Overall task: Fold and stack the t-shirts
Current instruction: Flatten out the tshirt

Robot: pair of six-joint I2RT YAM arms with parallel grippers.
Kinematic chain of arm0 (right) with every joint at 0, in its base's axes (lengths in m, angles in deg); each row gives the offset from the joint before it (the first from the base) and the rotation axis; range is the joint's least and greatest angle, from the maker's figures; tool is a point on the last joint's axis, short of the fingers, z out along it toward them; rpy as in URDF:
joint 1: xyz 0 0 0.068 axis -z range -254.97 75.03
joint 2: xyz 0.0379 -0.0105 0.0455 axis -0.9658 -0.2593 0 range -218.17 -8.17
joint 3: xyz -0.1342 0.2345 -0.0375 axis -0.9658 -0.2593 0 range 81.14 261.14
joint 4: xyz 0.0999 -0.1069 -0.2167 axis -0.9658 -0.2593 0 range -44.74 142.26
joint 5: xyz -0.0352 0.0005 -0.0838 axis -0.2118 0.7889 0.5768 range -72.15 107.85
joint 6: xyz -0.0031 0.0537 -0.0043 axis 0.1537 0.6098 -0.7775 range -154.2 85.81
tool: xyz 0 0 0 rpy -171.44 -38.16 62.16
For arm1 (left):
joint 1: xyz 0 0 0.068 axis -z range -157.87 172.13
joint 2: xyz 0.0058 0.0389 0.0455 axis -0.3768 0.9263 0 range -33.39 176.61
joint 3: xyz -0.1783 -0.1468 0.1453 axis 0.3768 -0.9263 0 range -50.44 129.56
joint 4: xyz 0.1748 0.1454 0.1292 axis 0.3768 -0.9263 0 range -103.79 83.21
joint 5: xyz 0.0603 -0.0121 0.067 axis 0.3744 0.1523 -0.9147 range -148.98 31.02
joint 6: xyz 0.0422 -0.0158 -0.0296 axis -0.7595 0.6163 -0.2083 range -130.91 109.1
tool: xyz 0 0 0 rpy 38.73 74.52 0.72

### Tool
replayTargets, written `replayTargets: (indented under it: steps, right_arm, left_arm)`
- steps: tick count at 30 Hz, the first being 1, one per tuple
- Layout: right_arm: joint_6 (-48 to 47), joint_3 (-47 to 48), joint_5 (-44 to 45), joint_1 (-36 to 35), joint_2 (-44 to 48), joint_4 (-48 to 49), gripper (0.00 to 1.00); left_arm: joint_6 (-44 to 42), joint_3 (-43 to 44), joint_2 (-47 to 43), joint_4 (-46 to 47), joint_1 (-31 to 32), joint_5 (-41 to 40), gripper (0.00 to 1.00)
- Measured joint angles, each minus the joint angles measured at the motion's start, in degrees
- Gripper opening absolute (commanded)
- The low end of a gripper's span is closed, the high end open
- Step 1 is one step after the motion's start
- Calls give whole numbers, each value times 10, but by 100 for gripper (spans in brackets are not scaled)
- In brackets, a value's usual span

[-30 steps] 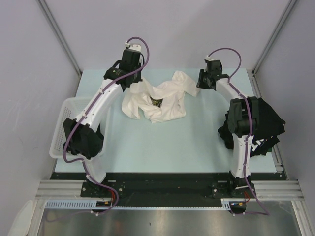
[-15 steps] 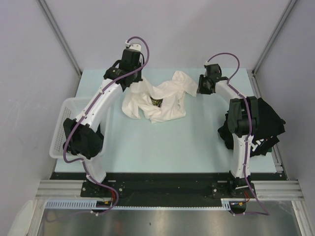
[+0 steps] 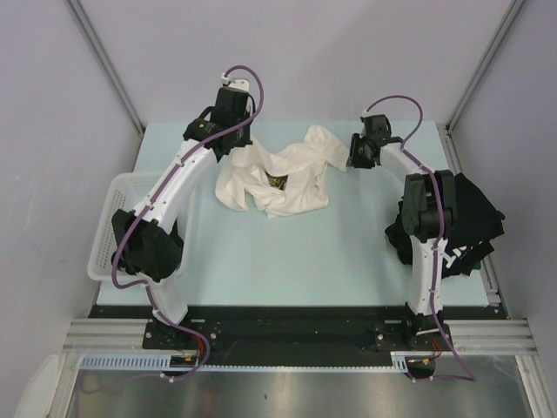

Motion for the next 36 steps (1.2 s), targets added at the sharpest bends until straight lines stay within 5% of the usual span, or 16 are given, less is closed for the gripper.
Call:
replayTargets:
  steps: [32, 36]
  right_arm:
    - [3, 64, -20, -1, -80, 4, 37]
    - [3, 67, -22, -1, -82, 4, 30]
  left_arm:
    - [0, 10, 0, -21, 2, 0, 0]
    - [0, 11, 0, -23, 3, 0, 0]
